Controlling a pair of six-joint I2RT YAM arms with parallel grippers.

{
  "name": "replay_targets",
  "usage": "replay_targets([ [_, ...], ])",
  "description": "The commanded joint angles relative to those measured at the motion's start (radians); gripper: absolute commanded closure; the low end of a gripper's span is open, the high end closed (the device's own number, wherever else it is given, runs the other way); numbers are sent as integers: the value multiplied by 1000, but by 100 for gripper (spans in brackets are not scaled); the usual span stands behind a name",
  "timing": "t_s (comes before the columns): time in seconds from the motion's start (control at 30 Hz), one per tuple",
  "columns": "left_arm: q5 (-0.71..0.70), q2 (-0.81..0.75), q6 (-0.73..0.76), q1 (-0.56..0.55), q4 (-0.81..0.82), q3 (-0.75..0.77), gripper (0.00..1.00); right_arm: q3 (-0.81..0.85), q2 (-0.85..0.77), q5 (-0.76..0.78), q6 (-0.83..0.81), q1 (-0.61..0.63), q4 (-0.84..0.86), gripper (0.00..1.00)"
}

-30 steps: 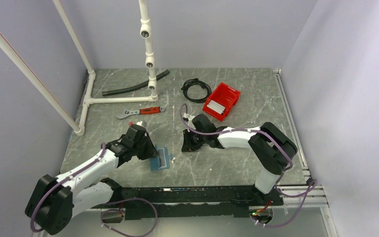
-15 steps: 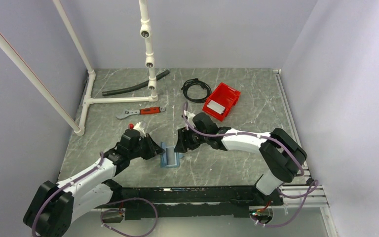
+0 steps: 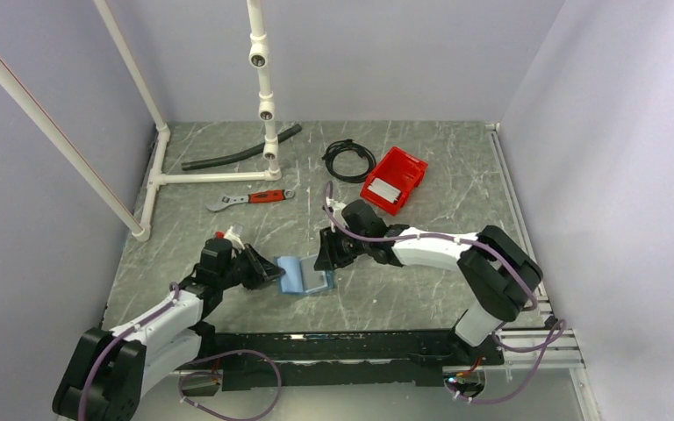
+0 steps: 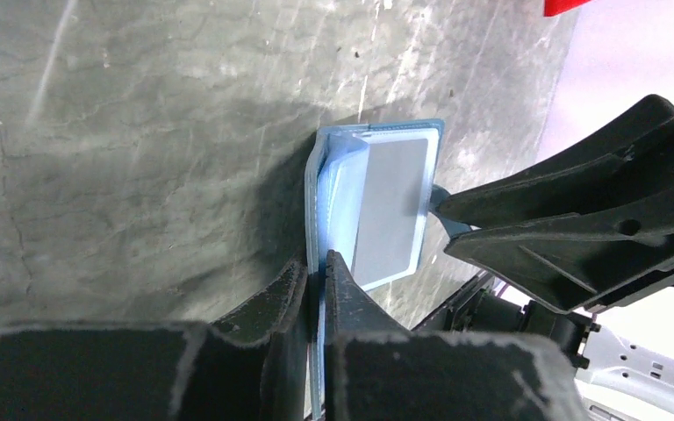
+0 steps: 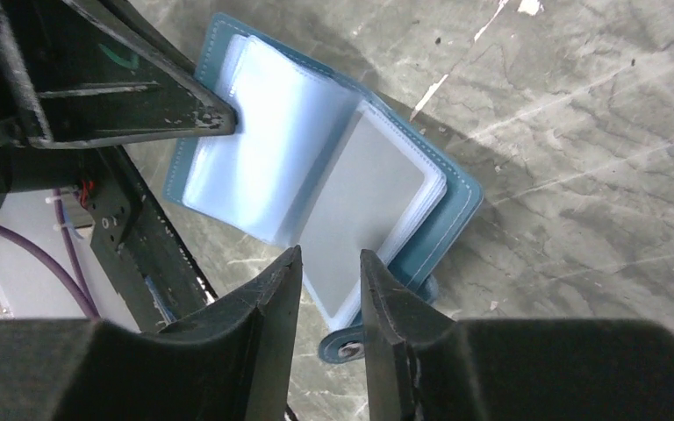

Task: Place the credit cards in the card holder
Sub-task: Open the card holder at the center of the board.

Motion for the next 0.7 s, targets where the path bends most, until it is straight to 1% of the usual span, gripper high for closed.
replay_targets([
  [0.0, -23, -5, 120, 8, -238, 105, 100, 31, 48, -32, -8, 1, 46, 68],
  [0.07, -58, -13, 154, 8, -351, 146, 100, 32, 77, -32, -12, 1, 52, 70],
  [0.17, -83, -5, 172, 8, -400, 167, 100, 36, 113, 2, -15, 2, 43, 73],
  [0.27, -129, 70, 180, 8, -501, 216, 100, 42, 133, 62, -27, 2, 17, 75],
  [0.3, -135, 109, 189, 8, -534, 237, 98, 47, 140, 69, -34, 2, 10, 75],
  [0.33, -143, 147, 196, 8, -553, 256, 98, 52, 145, 75, -41, 2, 2, 75],
  [0.43, -145, 246, 208, 8, -564, 280, 99, 88, 147, 119, -71, 18, -48, 74],
  [0.5, -148, 268, 199, 7, -550, 273, 93, 135, 130, 209, -111, 63, -141, 72],
  [0.67, -153, 206, 165, 7, -505, 238, 83, 223, 77, 380, -163, 120, -302, 62],
])
